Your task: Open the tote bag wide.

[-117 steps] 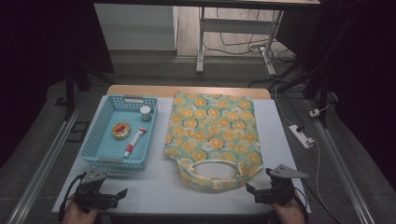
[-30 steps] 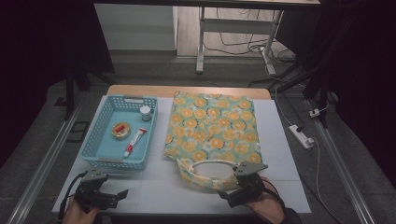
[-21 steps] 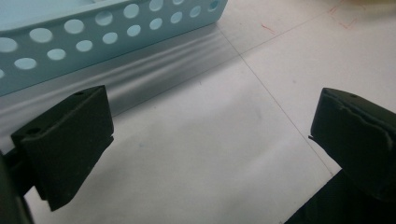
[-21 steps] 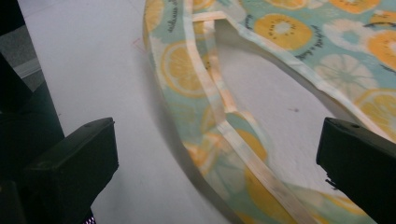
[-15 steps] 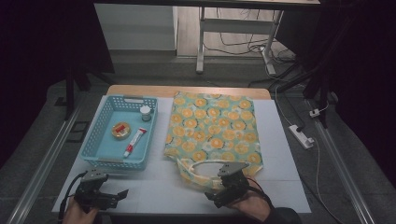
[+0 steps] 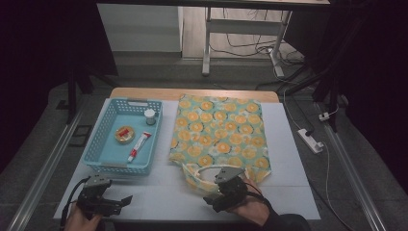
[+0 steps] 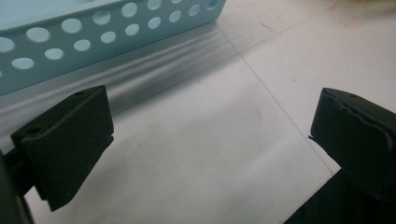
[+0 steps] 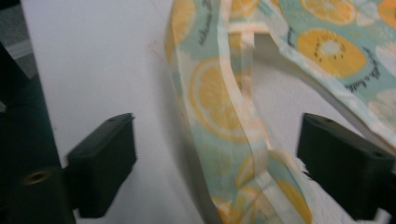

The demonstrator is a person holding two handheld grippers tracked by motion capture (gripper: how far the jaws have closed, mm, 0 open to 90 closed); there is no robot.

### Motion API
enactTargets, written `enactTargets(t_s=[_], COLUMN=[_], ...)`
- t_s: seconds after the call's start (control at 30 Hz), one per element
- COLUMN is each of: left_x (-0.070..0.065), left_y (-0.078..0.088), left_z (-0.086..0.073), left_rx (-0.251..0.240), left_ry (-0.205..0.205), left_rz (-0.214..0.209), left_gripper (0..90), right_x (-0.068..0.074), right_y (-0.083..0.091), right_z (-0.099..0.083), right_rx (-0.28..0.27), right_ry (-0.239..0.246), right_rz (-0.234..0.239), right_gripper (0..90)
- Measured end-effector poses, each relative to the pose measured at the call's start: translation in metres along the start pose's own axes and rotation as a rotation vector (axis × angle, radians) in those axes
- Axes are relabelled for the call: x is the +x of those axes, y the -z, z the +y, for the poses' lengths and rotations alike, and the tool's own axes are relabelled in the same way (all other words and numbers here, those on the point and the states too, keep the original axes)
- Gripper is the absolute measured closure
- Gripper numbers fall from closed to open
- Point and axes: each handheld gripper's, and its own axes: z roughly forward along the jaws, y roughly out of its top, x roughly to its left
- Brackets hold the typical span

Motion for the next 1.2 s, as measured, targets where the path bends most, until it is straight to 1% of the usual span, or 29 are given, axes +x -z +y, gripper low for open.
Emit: enactTargets(t_s=[0.03, 0.13, 0.2, 0.23, 0.27, 0.3, 0.33, 0.4, 0.43, 0.47, 0.5, 0.6, 0.63, 0.73, 0.77, 0.9, 1.03, 1.07, 1.13, 1.2], left_x=[0.0, 0.0, -0.001, -0.001, -0.001, -0.001, -0.001, -0.001, -0.001, -0.001, -0.001, -0.001, -0.001, -0.001, -0.001, 0.0, 0.0, 0.0, 0.0, 0.0], left_y=[0.0, 0.0, 0.0, -0.001, -0.001, -0.001, -0.001, -0.001, -0.001, -0.001, -0.001, -0.001, -0.001, -0.001, -0.001, -0.001, -0.001, -0.001, -0.001, -0.001], left_z=[0.0, 0.0, 0.0, 0.0, 0.0, 0.0, 0.0, 0.0, 0.0, 0.0, 0.0, 0.0, 0.0, 0.0, 0.0, 0.0, 0.0, 0.0, 0.0, 0.0], left_rx=[0.0, 0.001, 0.003, 0.003, 0.004, 0.004, 0.004, 0.005, 0.005, 0.006, 0.006, 0.005, 0.006, 0.007, 0.007, 0.005, 0.005, 0.005, 0.005, 0.005], left_ry=[0.0, -0.002, -0.001, -0.002, -0.002, -0.003, -0.003, -0.001, -0.001, -0.001, -0.001, -0.001, 0.0, 0.001, 0.001, 0.003, 0.005, 0.004, 0.004, 0.004], left_rz=[0.0, 0.001, 0.001, 0.001, 0.002, 0.002, 0.002, 0.002, 0.002, 0.003, 0.004, 0.005, 0.005, 0.006, 0.006, 0.006, 0.005, 0.005, 0.005, 0.006], left_gripper=[0.0, 0.0, 0.0, 0.0, 0.0, 0.0, 0.0, 0.0, 0.0, 0.0, 0.0, 0.0, 0.0, 0.0, 0.0, 0.0, 0.0, 0.0, 0.0, 0.0], right_x=[-0.001, -0.001, -0.001, 0.0, 0.0, 0.0, 0.0, 0.0, 0.0, -0.001, -0.001, -0.003, -0.004, -0.008, -0.008, -0.019, -0.029, -0.029, -0.034, -0.042], right_y=[0.0, -0.003, -0.005, -0.006, -0.006, -0.006, -0.006, -0.003, -0.003, -0.001, -0.001, 0.002, 0.003, 0.008, 0.008, 0.014, 0.02, 0.02, 0.022, 0.023], right_z=[0.002, 0.004, 0.004, 0.004, 0.004, 0.005, 0.006, 0.007, 0.007, 0.008, 0.009, 0.01, 0.011, 0.014, 0.014, 0.018, 0.023, 0.023, 0.026, 0.03], right_rx=[0.002, 0.021, 0.036, 0.042, 0.042, 0.045, 0.045, 0.034, 0.034, 0.035, 0.034, 0.03, 0.02, 0.001, 0.001, -0.007, -0.036, -0.036, -0.045, -0.044], right_ry=[0.004, 0.029, 0.046, 0.052, 0.052, 0.07, 0.076, 0.08, 0.08, 0.078, 0.079, 0.065, 0.063, 0.034, 0.034, -0.005, -0.03, -0.03, -0.039, -0.045], right_rz=[0.008, 0.017, 0.031, 0.036, 0.036, 0.035, 0.036, 0.038, 0.038, 0.055, 0.055, 0.074, 0.078, 0.106, 0.106, 0.119, 0.111, 0.111, 0.103, 0.091], right_gripper=[24.5, 34.1, 42.6, 45.8, 45.8, 57.9, 61.5, 69.5, 69.5, 76.3, 79.4, 86.0, 87.3, 88.9, 88.9, 89.4, 89.4, 89.4, 89.4, 89.4])
